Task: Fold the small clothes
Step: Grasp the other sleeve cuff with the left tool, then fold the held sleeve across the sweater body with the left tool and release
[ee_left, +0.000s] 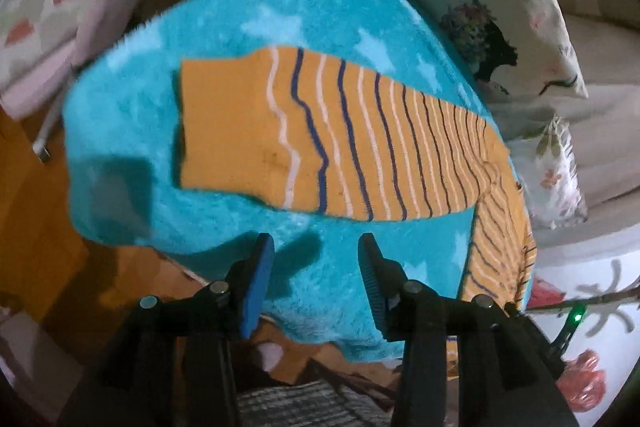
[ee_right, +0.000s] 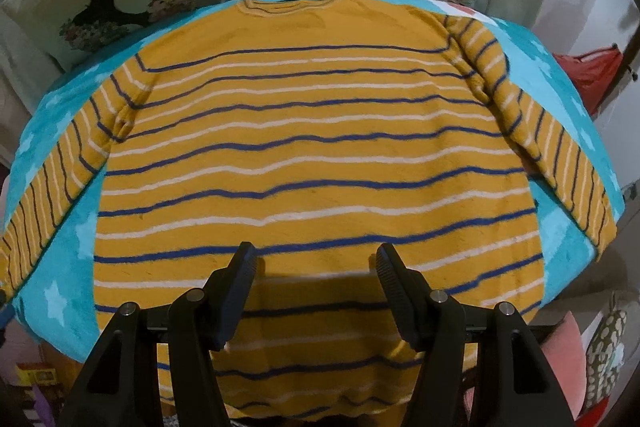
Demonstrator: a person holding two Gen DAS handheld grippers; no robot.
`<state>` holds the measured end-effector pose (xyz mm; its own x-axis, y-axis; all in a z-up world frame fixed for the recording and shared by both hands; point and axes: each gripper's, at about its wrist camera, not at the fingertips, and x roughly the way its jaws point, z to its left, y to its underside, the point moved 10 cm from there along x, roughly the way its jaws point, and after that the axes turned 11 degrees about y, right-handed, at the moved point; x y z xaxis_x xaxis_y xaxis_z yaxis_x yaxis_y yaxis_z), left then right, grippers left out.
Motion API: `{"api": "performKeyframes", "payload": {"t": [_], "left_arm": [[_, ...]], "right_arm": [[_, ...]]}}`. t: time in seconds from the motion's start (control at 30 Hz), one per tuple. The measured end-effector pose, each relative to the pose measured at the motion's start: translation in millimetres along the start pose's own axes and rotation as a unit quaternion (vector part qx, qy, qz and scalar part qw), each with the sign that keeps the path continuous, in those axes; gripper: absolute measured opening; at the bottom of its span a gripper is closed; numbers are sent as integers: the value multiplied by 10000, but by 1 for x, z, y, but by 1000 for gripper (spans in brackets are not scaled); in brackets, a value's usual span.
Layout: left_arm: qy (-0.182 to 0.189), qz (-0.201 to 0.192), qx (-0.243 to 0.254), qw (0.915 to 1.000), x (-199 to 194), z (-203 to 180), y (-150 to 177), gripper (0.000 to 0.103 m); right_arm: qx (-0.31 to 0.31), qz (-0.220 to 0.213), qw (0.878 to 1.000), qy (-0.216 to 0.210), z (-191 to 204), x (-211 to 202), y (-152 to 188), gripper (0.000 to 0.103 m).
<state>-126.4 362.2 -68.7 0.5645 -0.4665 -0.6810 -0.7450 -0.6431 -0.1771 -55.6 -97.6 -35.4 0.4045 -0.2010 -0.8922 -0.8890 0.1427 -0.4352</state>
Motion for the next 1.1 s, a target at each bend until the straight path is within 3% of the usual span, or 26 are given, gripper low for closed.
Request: {"api": "performKeyframes", "payload": {"t": [0.17, 0.4, 0.47, 0.63, 0.8, 0.93, 1.1], "left_arm": [[360, -200, -417, 9983, 8, 4, -13, 43], [214, -484, -552, 9971, 10, 6, -40, 42], [-42, -606, -558, 9966, 3, 12, -50, 20], [-307, -777, -235, 9962, -8, -4, -71, 10], [-435, -855, 533, 9940, -5, -67, -72, 10], [-198, -717, 1154, 9905, 20, -147, -58, 10], [306, -343, 1795, 9827, 83, -270, -21, 10]], "right_arm": [[-209, -64, 9998, -10, 13, -3, -2, 67], [-95, -90, 9998, 123, -2, -4, -4, 68], [-25, -67, 9998, 182, -9, -2, -4, 68], [52, -87, 9995, 304, -26, -3, -2, 68], [267, -265, 9989, 296, -56, -7, -7, 68], [493, -293, 9981, 209, -83, 1, -18, 68], [685, -278, 9972, -82, -123, 18, -35, 68]]}}
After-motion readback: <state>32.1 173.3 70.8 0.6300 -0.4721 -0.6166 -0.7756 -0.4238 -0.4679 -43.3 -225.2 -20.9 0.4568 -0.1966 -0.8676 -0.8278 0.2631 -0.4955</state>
